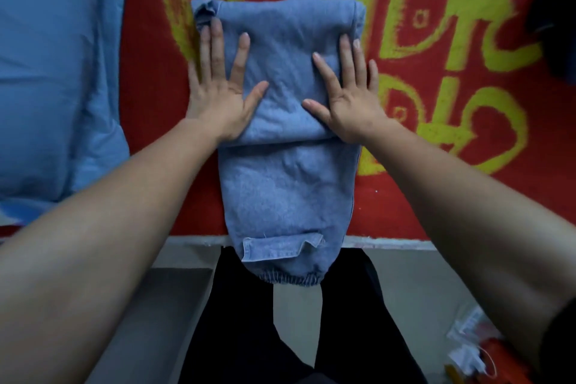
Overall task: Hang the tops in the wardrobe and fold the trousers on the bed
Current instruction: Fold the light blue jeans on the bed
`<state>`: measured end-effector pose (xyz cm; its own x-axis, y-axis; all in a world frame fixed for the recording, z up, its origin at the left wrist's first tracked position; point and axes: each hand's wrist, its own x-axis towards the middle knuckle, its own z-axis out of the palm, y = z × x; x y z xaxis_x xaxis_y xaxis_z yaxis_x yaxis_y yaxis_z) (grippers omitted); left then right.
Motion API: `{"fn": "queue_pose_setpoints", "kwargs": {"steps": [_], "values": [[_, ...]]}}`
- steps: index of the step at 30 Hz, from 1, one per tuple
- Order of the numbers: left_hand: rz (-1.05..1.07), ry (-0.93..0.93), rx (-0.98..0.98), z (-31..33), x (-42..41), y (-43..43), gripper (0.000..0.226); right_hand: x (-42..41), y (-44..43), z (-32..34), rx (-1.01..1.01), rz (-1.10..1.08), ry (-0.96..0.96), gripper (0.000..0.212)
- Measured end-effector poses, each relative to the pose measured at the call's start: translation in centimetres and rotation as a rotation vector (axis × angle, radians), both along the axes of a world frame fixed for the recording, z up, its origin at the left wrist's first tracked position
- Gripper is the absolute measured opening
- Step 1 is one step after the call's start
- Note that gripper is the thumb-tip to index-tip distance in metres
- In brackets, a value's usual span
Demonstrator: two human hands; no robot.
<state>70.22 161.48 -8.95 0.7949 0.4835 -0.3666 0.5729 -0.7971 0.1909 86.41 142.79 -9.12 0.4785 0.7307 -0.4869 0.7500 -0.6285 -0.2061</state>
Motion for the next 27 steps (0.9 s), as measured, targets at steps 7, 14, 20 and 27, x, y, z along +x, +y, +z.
{"fn": "queue_pose_setpoints", "kwargs": {"steps": [7, 14, 20, 27], "values": [[0.767, -0.398, -0.296, 1.2, -1.0, -1.4, 0.093, -0.5, 0.0, 2.1, 0.45, -0.661, 0.154, 0.109], [1.178, -0.394, -0.938, 2.3, 0.1, 1.3, 0.052, 2.3, 1.1, 3.0, 0.299, -1.108, 0.781, 0.051], [1.081, -0.486, -1.153, 4.9, 3.6, 4.0, 0.041, 6.3, 3.4, 5.1, 0.466, -0.992, 0.876, 0.033], [0.888, -0.522, -0.954, 7.1, 10.7, 10.0, 0.037, 12.0, 7.9, 8.2, 0.611, -0.834, 0.608, 0.035]]}}
